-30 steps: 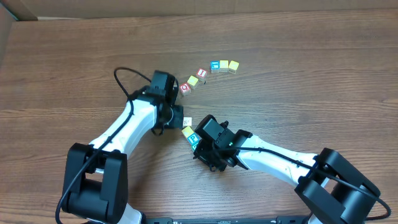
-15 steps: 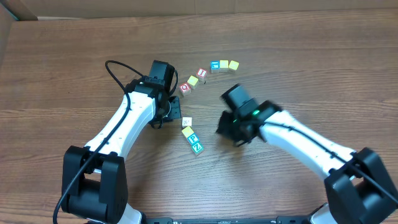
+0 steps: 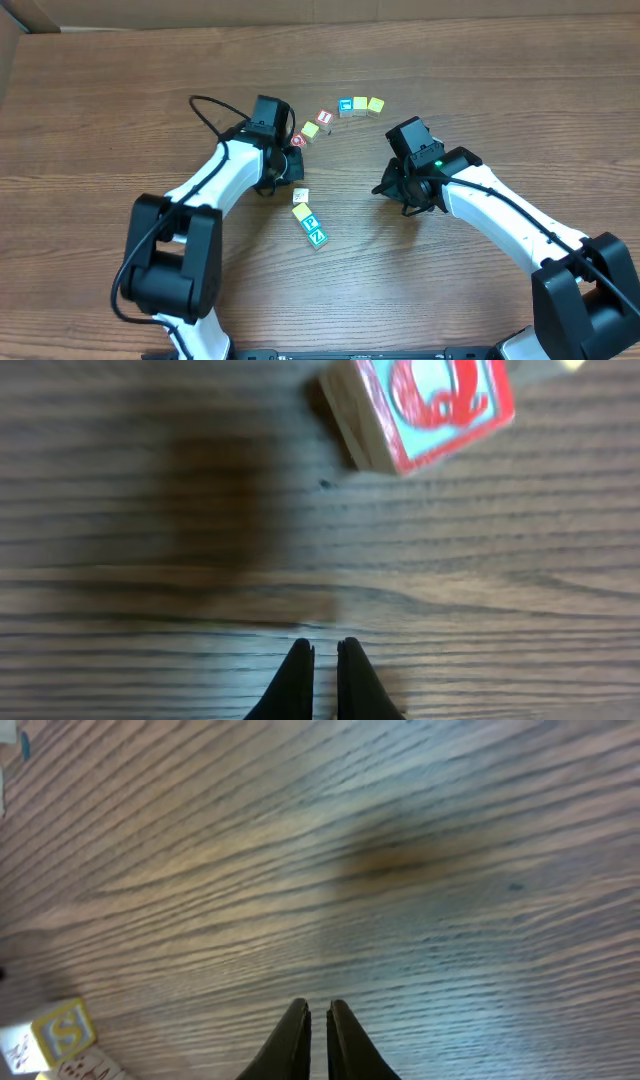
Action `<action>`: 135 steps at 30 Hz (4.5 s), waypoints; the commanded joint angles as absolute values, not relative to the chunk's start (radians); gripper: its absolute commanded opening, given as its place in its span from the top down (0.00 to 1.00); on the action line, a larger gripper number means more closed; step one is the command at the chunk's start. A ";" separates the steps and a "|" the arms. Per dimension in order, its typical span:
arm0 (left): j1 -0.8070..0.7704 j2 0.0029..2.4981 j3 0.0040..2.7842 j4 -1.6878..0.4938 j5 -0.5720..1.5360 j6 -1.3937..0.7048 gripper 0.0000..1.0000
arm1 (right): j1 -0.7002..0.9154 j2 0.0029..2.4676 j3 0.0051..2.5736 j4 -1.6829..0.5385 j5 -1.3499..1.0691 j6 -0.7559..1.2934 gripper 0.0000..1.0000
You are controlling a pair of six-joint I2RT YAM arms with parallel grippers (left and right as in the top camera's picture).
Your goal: Flip 4 blocks
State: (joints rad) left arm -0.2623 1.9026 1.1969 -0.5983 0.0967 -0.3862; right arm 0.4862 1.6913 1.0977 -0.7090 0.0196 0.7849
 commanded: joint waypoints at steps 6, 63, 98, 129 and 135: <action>-0.269 1.904 1.205 -0.603 0.201 -0.309 0.96 | 0.491 1.711 1.112 -0.702 0.070 0.777 0.90; -0.256 1.904 1.363 -0.904 -0.120 -0.518 0.96 | 0.674 1.913 1.112 -0.226 -0.155 0.568 0.96; -0.122 1.904 1.363 -0.934 -0.071 -0.561 0.91 | 0.679 1.947 1.112 -0.161 -0.368 0.515 0.96; -0.151 1.904 1.289 -1.044 0.056 -0.455 0.96 | 0.698 1.942 1.144 -0.279 -0.243 0.515 0.96; -0.152 1.904 1.221 -1.015 0.215 -0.333 0.96 | 0.646 1.941 1.230 -0.463 -0.244 0.516 0.96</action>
